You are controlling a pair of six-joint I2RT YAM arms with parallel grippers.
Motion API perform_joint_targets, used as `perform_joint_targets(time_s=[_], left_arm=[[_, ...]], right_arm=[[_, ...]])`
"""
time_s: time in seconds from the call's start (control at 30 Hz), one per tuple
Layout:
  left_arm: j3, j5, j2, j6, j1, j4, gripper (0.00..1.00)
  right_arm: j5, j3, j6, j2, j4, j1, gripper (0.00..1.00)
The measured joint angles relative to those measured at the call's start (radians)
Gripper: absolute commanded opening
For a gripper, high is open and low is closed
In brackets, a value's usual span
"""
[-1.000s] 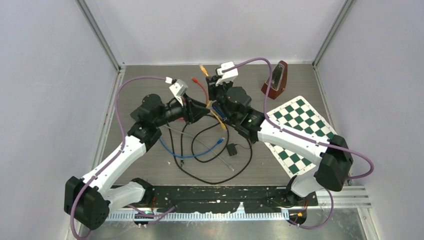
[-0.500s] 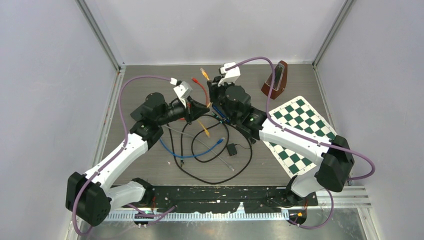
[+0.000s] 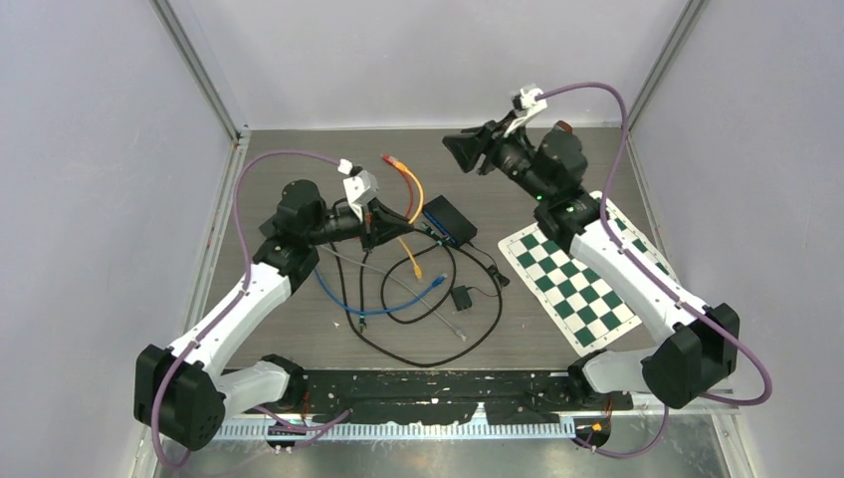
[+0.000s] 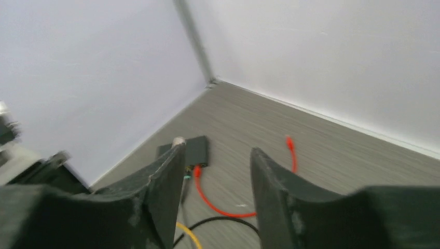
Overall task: Insert the plug into the switch port
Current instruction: Pick up the connector from the center of the board.
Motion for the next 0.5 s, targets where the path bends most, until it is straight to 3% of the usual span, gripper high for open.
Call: perform_joint_targets(time_s=[0.17, 0.3, 0.5], left_arm=[[0.042, 0.167, 0.003, 0.048, 0.056, -0.057, 0.00], [0.157, 0.309, 0.020, 0.150, 0.084, -0.238, 0.00], [0.289, 0.469, 0.035, 0.332, 0.087, -0.515, 0.00]], right_arm=[[-0.501, -0.082, -0.034, -0.007, 0.167, -0.180, 0.65], [-0.811, -0.227, -0.261, -0.020, 0.253, -0.223, 0.65], [-0.991, -0.292, -0.555, -0.023, 0.341, -0.222, 0.67]])
